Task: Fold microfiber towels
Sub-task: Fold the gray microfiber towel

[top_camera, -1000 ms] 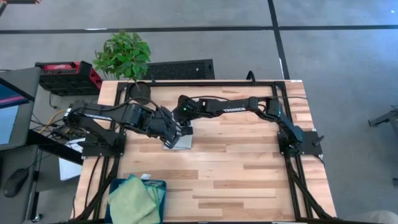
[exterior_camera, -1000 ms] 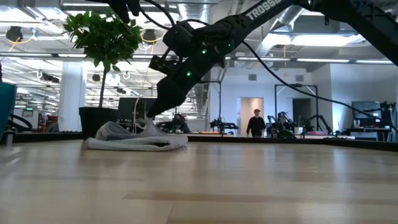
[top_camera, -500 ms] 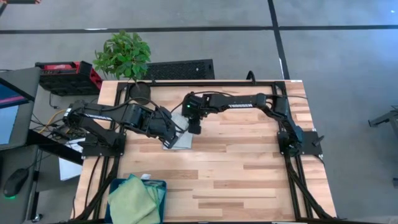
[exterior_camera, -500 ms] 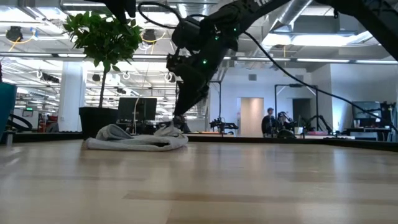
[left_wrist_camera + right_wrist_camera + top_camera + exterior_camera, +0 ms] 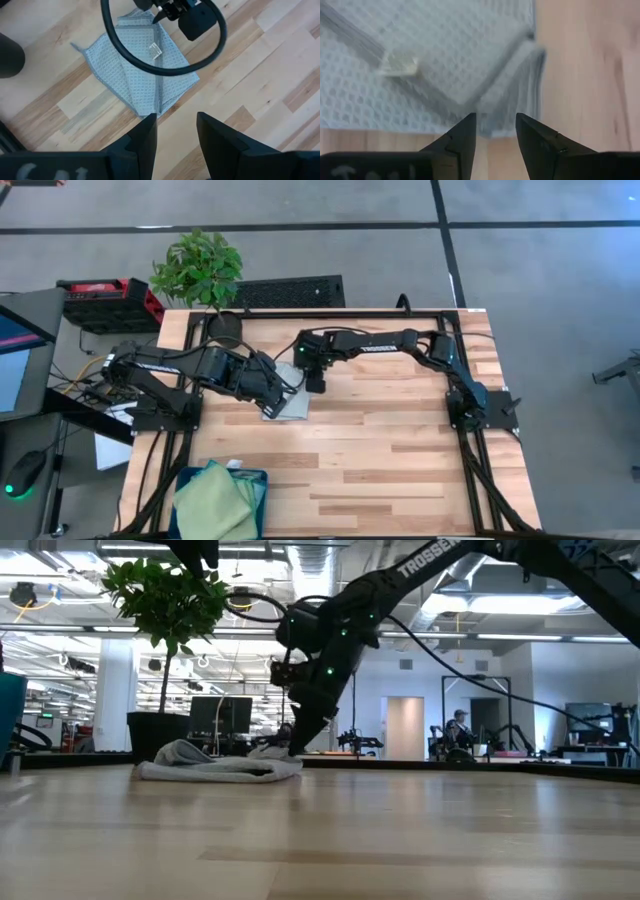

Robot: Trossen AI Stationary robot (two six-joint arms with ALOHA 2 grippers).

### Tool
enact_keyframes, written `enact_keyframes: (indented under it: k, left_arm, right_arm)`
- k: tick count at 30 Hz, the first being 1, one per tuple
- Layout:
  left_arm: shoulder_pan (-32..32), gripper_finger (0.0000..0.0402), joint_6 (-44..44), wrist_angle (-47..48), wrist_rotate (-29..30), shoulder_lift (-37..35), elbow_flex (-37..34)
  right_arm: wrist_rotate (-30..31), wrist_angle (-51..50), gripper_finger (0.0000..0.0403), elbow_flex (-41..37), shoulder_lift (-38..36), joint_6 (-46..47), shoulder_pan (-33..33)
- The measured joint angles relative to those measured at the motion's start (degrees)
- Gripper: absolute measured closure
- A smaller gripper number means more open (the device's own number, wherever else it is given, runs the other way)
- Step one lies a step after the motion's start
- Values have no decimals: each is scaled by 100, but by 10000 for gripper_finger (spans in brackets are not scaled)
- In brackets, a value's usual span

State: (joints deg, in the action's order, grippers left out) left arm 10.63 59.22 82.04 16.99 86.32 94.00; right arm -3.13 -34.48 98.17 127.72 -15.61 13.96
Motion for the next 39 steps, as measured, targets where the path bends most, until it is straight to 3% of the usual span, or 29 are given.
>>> enact_keyframes:
  k: [4, 10, 15, 26, 39]
  left_arm:
    - [0, 271, 2, 0, 0, 2, 0]
    - [0, 271, 6, 0, 0, 2, 0]
    - [0, 271, -1, 0, 2, 2, 0]
    - [0, 271, -13, -1, 7, 2, 0]
    - [0, 271, -26, 0, 22, 2, -2]
  right_arm:
    - [-48, 372, 241, 0, 0, -234, -40]
    - [-820, 590, 241, -5, 98, -418, -33]
    - [-1113, 858, 241, 2, 91, -393, -36]
    - [-1138, 863, 241, 2, 90, 356, 10]
    - [-809, 960, 241, 2, 90, 362, -85]
